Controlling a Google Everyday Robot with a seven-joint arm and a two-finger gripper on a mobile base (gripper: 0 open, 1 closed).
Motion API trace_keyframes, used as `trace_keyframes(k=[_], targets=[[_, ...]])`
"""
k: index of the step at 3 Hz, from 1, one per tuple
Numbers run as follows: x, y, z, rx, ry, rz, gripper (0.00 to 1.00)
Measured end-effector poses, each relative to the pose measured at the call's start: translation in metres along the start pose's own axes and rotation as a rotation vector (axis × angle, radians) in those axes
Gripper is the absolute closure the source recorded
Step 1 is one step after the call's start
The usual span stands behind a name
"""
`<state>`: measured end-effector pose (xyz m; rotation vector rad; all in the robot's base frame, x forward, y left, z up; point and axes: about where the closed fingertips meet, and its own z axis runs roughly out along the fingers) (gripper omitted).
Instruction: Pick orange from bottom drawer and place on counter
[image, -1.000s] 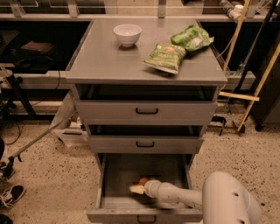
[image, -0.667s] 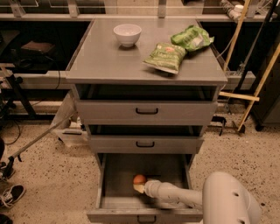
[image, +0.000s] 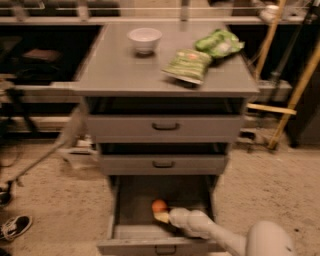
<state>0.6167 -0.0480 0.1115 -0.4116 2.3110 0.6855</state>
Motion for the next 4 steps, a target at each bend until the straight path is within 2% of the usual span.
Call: trace_keyframes(k=[1, 2, 3, 4], targets=[[-0.002, 0.001, -0.002, 0.000, 0.000, 0.000, 1.00], [-0.004, 0.002, -0.004, 0.000, -0.001, 0.000, 1.00], [-0.060, 0.001, -0.031, 0.035, -0.100, -0.103, 1.00], [-0.142, -0.041, -0.147, 0.204, -0.272, -0.170, 1.00]])
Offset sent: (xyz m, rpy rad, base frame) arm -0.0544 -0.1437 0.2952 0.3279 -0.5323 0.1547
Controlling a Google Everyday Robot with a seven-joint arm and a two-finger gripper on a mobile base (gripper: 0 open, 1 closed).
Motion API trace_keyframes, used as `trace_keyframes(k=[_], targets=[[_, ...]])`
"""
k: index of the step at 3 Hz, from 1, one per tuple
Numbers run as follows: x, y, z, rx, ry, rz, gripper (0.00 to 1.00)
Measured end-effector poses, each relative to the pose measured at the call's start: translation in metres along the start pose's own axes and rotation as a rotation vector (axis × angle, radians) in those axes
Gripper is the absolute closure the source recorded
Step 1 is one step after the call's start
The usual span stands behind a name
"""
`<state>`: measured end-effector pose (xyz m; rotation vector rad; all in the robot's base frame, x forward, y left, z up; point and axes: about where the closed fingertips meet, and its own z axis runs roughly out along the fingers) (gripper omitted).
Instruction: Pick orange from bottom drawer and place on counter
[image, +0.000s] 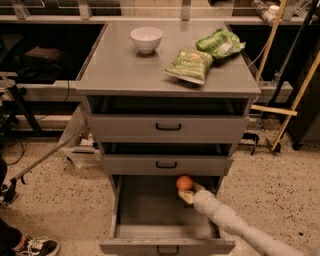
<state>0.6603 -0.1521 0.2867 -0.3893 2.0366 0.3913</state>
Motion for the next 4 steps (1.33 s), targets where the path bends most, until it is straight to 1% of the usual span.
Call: trace_keyframes(k=[1, 2, 3, 4], targets=[[-0.032, -0.035, -0.050, 0.089, -0.055, -0.021, 1.00], [-0.032, -0.035, -0.050, 0.089, -0.054, -0.021, 1.00], [-0.027, -0.027, -0.065, 0.072, -0.054, -0.026, 1.00], [-0.022, 0.001, -0.108, 0.044, -0.087, -0.038, 1.00]])
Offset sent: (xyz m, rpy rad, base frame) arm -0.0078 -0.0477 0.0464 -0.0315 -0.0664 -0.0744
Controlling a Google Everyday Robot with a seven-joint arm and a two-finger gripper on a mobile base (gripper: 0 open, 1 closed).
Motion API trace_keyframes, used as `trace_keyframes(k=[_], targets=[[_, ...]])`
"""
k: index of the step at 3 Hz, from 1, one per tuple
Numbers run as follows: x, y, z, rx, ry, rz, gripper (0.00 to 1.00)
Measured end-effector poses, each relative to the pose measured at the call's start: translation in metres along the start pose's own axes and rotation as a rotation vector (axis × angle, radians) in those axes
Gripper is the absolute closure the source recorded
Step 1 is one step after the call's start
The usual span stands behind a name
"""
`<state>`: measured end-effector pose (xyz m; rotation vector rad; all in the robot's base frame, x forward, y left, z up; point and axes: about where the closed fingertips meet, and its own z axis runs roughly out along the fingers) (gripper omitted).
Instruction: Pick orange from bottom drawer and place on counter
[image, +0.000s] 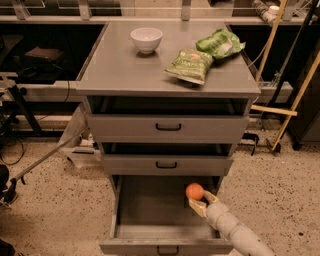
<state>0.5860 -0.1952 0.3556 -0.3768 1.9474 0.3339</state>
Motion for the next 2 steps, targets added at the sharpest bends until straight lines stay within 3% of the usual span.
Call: trace_keyframes(k=[1, 2], targets=[[-0.026, 0.017, -0.071, 0.034, -0.076, -0.098, 1.00], [-0.086, 0.029, -0.133, 0.113, -0.159, -0.235, 1.00]])
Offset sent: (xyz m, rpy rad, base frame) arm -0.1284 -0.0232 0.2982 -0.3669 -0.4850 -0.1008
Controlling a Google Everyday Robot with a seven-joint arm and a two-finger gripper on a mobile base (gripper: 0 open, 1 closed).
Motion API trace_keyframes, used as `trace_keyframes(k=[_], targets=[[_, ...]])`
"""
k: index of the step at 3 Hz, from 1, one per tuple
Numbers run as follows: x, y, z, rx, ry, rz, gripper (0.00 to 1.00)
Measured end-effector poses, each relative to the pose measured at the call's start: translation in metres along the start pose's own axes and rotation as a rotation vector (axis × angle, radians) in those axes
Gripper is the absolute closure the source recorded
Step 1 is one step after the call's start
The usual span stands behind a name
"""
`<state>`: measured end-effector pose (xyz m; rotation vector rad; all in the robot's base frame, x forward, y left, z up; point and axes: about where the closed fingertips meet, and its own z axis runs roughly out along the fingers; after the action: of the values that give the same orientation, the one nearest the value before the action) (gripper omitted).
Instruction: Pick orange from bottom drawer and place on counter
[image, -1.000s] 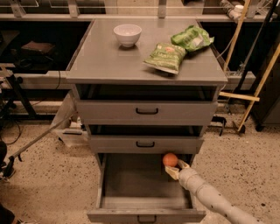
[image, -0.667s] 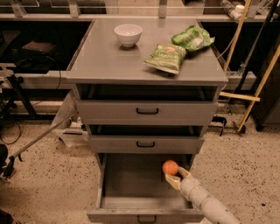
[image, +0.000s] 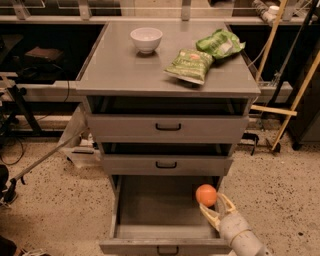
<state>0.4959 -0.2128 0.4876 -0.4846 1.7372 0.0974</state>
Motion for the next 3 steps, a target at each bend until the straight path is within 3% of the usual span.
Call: trace_keyframes(k=[1, 2, 3], targets=[[-0.099, -0.008, -0.019, 0.086, -0.091, -0.088, 1.00], [-0.211, -0.030, -0.024, 0.176, -0.174, -0.114, 1.00], [-0.321, -0.055, -0.034, 0.263, -0.243, -0.103, 1.00]])
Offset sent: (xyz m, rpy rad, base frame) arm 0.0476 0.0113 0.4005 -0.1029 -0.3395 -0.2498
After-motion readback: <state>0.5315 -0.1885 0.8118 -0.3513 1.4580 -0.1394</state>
